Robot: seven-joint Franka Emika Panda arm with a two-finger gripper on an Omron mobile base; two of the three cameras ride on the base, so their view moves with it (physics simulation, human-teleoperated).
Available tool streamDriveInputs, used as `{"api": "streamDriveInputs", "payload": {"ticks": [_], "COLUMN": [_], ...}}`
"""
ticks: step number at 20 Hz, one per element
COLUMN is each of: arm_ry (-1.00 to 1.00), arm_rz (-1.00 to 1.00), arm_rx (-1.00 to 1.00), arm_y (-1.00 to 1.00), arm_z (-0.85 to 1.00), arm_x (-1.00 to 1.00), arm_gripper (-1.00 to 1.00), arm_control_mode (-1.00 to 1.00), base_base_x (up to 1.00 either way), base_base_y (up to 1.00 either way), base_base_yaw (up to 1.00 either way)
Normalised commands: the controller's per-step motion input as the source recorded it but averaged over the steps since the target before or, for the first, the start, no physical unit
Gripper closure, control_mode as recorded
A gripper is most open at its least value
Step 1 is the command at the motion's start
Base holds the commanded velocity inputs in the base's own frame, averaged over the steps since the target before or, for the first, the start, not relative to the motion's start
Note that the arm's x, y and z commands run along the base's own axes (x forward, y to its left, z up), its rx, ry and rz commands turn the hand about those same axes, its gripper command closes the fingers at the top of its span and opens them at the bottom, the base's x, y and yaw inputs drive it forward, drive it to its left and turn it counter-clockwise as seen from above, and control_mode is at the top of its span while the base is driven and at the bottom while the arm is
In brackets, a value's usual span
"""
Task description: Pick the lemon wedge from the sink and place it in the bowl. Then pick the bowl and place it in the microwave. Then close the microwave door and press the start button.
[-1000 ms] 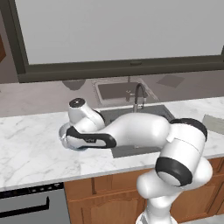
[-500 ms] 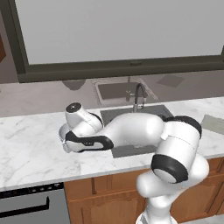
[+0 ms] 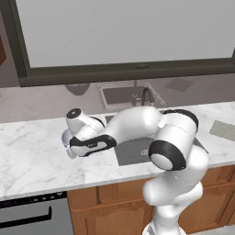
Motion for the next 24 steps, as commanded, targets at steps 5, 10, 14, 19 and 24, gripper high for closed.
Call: {"api": "streamDriveInputs", "payload": {"ticks": [5, 10, 14, 19, 24], "arm_ry": [0.0, 0.0, 0.0, -0.11, -0.16], "arm_rz": [0.06, 0.01, -0.01, 0.0, 0.07], "arm_rx": [-0.03, 0.0, 0.0, 0.0, 0.0], "arm_y": [0.0, 0.0, 0.0, -0.27, -0.45], "arm_z": [-0.29, -0.05, 0.0, 0.23, 0.73], "arm_x": [0.07, -0.01, 0.0, -0.34, -0.6], "arm_gripper": [1.0, 1.0, 1.0, 1.0, 1.0], "arm_control_mode": [-1.0, -1.0, -1.0, -1.0, -1.0], "base_base_x": [0.0, 0.0, 0.0, 0.0, 0.0], "base_base_y": [0.0, 0.0, 0.0, 0.0, 0.0], "base_base_yaw": [0.0, 0.0, 0.0, 0.0, 0.0]}}
